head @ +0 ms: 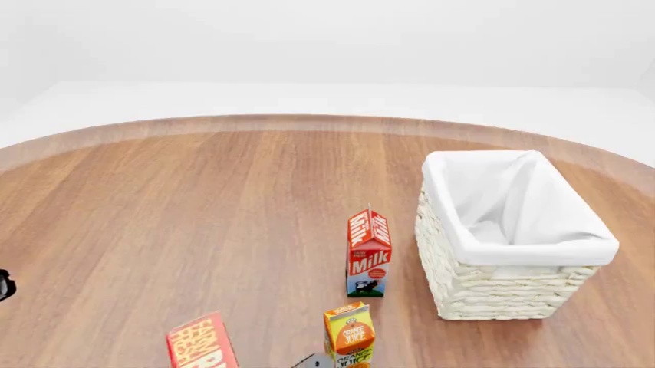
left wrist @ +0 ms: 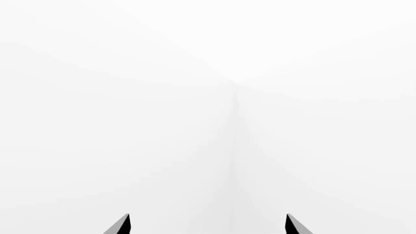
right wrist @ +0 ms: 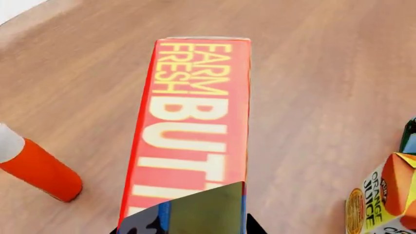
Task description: Pick up the cream cheese box and the butter, and put them in the basket.
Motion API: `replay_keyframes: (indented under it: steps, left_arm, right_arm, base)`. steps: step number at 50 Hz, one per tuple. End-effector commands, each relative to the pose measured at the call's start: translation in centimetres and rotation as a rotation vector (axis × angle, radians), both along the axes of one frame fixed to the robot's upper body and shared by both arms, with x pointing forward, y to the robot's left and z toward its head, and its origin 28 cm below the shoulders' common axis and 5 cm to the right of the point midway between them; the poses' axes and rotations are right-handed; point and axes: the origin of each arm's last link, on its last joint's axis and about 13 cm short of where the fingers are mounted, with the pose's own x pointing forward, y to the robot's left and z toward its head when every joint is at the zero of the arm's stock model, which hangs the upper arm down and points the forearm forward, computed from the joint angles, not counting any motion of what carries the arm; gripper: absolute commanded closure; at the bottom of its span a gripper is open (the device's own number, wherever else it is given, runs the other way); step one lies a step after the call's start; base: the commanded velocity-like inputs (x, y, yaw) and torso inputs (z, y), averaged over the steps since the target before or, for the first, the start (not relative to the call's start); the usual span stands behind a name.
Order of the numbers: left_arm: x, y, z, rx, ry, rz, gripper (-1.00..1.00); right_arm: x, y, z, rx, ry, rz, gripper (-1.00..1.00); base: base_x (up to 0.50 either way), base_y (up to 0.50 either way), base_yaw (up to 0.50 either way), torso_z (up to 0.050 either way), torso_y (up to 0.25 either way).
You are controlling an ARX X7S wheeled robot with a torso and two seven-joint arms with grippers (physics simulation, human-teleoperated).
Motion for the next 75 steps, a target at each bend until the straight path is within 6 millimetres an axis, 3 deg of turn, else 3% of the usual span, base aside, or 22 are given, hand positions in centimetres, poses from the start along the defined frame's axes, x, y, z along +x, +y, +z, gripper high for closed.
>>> replay_keyframes:
  steps: [1,15,26,32,46,54,64,68,75]
  left_arm:
    - [-0.4,0.3,0.2,0.014,-0.014,0.015,-1.0]
    - [-0.5,0.1,0.6,0.021,-0.021,0.016,-1.0]
    - [-0.5,0.0,0.7,0.027,-0.021,0.013,-1.0]
    - [-0.6,0.0,0.7,0.029,-0.024,0.015,-1.0]
    - [-0.6,0.0,0.8,0.032,-0.023,0.014,-1.0]
    - [-0.6,-0.1,1.0,0.037,-0.022,0.014,-1.0]
    - [-0.6,-0.2,1.1,0.044,-0.022,0.013,-1.0]
    - [-0.3,-0.4,1.0,0.05,-0.015,0.006,-1.0]
    - [-0.2,-0.6,0.8,0.055,-0.007,-0.002,-1.0]
  right_arm:
    - [-1.1,-1.0,4.8,0.153,-0.156,0.004,1.0]
    - [0.1,-4.9,7.0,0.158,-0.256,-0.059,1.0]
    - [1.9,-6.4,9.5,0.125,-0.329,-0.146,1.0]
    - [2.5,-8.9,11.1,0.108,-0.362,-0.198,1.0]
    - [2.5,-14.7,13.8,-0.003,-0.509,-0.519,1.0]
    - [2.0,-16.4,15.0,-0.036,-0.573,-0.665,1.0]
    - [2.7,-18.7,15.1,-0.058,-0.59,-0.782,1.0]
    - [3.9,-19.9,15.6,-0.071,-0.621,-0.824,1.0]
    - [5.6,-20.1,17.0,-0.118,-0.676,-0.75,1.0]
  base:
    - [0.0,0.0,0.0,0.0,0.0]
    - [0.0,0.0,0.0,0.0,0.001]
    - [0.0,0.0,0.0,0.001,0.001]
    - [0.0,0.0,0.0,0.0,0.0]
    - [0.0,0.0,0.0,0.001,0.001]
    - [0.0,0.0,0.0,0.0,0.001]
    - [0.0,0.0,0.0,0.0,0.001]
    - [0.0,0.0,0.0,0.003,0.0]
    - [0.0,0.0,0.0,0.0,0.001]
